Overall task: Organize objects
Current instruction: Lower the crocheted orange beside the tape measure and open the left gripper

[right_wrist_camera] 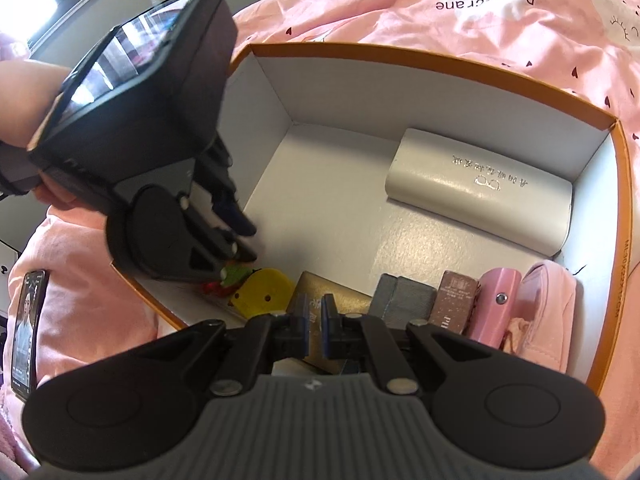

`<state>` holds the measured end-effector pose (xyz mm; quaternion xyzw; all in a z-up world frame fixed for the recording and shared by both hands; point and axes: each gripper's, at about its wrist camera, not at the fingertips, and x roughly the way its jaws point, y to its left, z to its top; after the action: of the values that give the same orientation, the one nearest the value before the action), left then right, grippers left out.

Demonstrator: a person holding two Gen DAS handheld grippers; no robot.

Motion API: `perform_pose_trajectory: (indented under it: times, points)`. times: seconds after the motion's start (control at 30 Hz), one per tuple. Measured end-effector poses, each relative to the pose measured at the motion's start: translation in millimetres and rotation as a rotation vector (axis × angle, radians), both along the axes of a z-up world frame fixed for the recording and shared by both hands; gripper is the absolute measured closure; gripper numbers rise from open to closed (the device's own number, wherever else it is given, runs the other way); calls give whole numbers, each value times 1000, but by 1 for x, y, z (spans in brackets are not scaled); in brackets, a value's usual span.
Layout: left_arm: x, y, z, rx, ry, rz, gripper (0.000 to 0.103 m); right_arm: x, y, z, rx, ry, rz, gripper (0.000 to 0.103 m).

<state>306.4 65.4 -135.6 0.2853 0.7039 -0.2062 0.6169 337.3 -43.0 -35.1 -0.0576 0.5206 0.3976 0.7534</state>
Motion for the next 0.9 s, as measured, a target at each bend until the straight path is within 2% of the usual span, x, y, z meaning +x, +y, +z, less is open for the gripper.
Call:
perform_pose_trajectory:
  times: [0.23,0.43,0.53,0.6,0.77,0.87,0.9]
  points:
    - [-3,3,6,-21,-56,29,80,-5,-3,1,-9,-6,-6,96]
    - [-19,4,45,-105,-200,67,77,-19,-13,18,12,-51,-35,93]
    - [-38,0,69,-179,-278,122,76,-33,-24,28,45,-78,-78,88]
    - [-49,-2,87,-242,-332,171,76,-45,-32,33,75,-98,-121,74]
    - [-95,-10,124,-370,-446,323,73,-84,-56,41,156,-126,-219,73]
    - [-129,-2,152,-439,-494,419,70,-109,-66,39,178,-136,-268,73]
    - [-138,-1,152,-449,-503,446,69,-118,-69,38,177,-136,-286,73]
